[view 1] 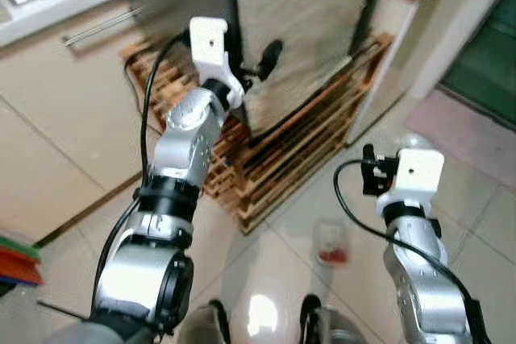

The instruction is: Restocking fridge

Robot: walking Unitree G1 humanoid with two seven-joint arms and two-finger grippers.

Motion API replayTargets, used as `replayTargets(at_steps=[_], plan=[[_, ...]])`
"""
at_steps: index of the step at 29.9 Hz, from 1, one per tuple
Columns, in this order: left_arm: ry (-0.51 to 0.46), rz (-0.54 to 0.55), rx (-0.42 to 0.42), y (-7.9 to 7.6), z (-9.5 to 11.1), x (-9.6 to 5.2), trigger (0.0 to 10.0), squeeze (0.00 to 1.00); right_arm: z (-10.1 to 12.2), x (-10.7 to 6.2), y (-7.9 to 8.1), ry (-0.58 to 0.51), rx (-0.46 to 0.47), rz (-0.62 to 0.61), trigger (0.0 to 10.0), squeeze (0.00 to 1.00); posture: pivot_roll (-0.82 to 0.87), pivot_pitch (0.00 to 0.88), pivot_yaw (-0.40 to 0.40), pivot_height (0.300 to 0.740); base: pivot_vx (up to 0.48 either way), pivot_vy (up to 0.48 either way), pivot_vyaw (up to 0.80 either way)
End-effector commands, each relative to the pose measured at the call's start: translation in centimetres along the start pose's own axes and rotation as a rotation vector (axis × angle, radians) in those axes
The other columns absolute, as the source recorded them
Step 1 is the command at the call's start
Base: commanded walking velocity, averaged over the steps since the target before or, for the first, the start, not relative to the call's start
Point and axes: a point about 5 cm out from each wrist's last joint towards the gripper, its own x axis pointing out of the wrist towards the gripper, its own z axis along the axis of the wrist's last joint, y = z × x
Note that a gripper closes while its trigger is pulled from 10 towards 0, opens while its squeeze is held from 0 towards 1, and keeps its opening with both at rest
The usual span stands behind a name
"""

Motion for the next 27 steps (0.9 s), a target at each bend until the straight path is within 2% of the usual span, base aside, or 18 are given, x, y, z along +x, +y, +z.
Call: replayTargets(at_steps=[1, 3, 4, 8, 10, 11, 12, 14, 15, 16, 19, 21, 22, 23, 24, 25, 26, 27], plan=[[-0.061, -0.285, 0.009, -4.2, 1.9, 1.1, 10.0, 0.0, -0.6, -0.5, -0.3, 0.032, -0.004, -0.01, 10.0, 0.0, -0.01, 0.201, 0.055, 0.74, 0.0, 0.0, 0.0], [-0.049, -0.498, -0.046, -6.5, 2.9, 0.7, 10.0, 0.0, -1.5, -1.0, -0.6, 0.067, -0.015, -0.009, 10.0, 0.0, -0.02, 0.197, 0.064, 0.74, 0.0, 0.0, 0.0], [-0.049, -0.498, -0.046, -6.5, 2.9, 0.7, 10.0, 0.0, -1.5, -1.0, -0.6, 0.067, -0.015, -0.009, 10.0, 0.0, -0.02, 0.197, 0.064, 0.74, 0.0, 0.0, 0.0], [0.025, -0.851, -0.148, -9.1, 3.8, -1.7, 10.0, 0.0, -1.9, -1.3, -0.7, 0.088, -0.018, -0.004, 10.0, 0.0, -0.03, 0.186, 0.066, 0.74, 0.0, 0.0, 0.0], [0.028, -0.942, -0.221, -9.5, 4.6, -2.7, 10.0, 0.0, -2.1, -1.2, -0.6, 0.093, -0.017, 0.007, 10.0, 0.0, -0.03, 0.18, 0.063, 0.74, 0.0, 0.0, 0.0], [0.028, -0.942, -0.221, -9.5, 4.6, -2.7, 10.0, 0.0, -2.1, -1.2, -0.6, 0.093, -0.017, 0.007, 10.0, 0.0, -0.03, 0.18, 0.063, 0.74, 0.0, 0.0, 0.0], [0.034, -0.989, -0.262, -9.6, 5.1, -3.4, 10.0, 0.0, -2.1, -1.1, -0.5, 0.094, -0.016, 0.014, 10.0, 0.0, -0.03, 0.18, 0.063, 0.74, 0.0, 0.0, 0.0], [0.039, -0.999, -0.27, -9.6, 5.2, -3.5, 10.0, 0.0, -2.1, -1.1, -0.5, 0.094, -0.015, 0.016, 10.0, 0.0, -0.03, 0.178, 0.062, 0.74, 0.0, 0.0, 0.0], [0.05, -0.975, -0.254, -9.2, 5.0, -3.7, 10.0, 0.0, -2.1, -0.9, -0.3, 0.095, -0.015, 0.028, 10.0, 0.0, -0.01, 0.169, 0.056, 0.74, 0.0, 0.0, 0.0], [0.059, -0.901, -0.255, -8.2, 4.7, -3.6, 10.0, 0.0, -2.0, -0.4, 0.1, 0.092, -0.014, 0.053, 10.0, 0.0, -0.01, 0.161, 0.053, 0.74, 0.0, 0.0, 0.0], [0.056, -0.851, -0.25, -7.6, 4.7, -3.6, 10.0, 0.0, -2.0, -0.1, 0.4, 0.088, -0.015, 0.068, 10.0, 0.0, -0.01, 0.155, 0.051, 0.74, 0.0, 0.0, 0.0], [0.048, -0.647, -0.192, -6.2, 4.1, -2.6, 10.0, 0.0, -1.8, 0.2, 0.6, 0.074, -0.011, 0.075, 10.0, 0.0, 0.0, 0.144, 0.05, 0.74, 0.0, 0.0, 0.0], [0.048, -0.647, -0.192, -6.2, 4.1, -2.6, 10.0, 0.0, -1.8, 0.2, 0.6, 0.074, -0.011, 0.075, 10.0, 0.0, 0.0, 0.144, 0.05, 0.74, 0.0, 0.0, 0.0], [0.05, -0.482, -0.165, -4.9, 3.4, -2.0, 10.0, 0.0, -1.5, 0.5, 0.6, 0.062, -0.013, 0.071, 10.0, 0.0, 0.0, 0.134, 0.049, 0.74, 0.0, 0.0, 0.0], [0.05, -0.482, -0.165, -4.9, 3.4, -2.0, 10.0, 0.0, -1.5, 0.5, 0.6, 0.062, -0.013, 0.071, 10.0, 0.0, 0.0, 0.134, 0.049, 0.74, 0.0, 0.0, 0.0], [0.059, -0.279, -0.103, -3.2, 2.6, -1.6, 10.0, 0.0, -1.3, 0.8, 0.5, 0.046, -0.017, 0.063, 10.0, 0.0, 0.01, 0.124, 0.048, 0.74, 0.0, 0.0, 0.0], [0.059, -0.279, -0.103, -3.2, 2.6, -1.6, 10.0, 0.0, -1.3, 0.8, 0.5, 0.046, -0.017, 0.063, 10.0, 0.0, 0.01, 0.124, 0.048, 0.74, 0.0, 0.0, 0.0], [0.075, -0.083, -0.037, -1.3, 1.5, -2.0, 10.0, 0.0, -1.0, 1.2, 0.3, 0.031, -0.014, 0.051, 10.0, 0.0, 0.01, 0.112, 0.043, 0.74, 0.0, 0.0, 0.0]])
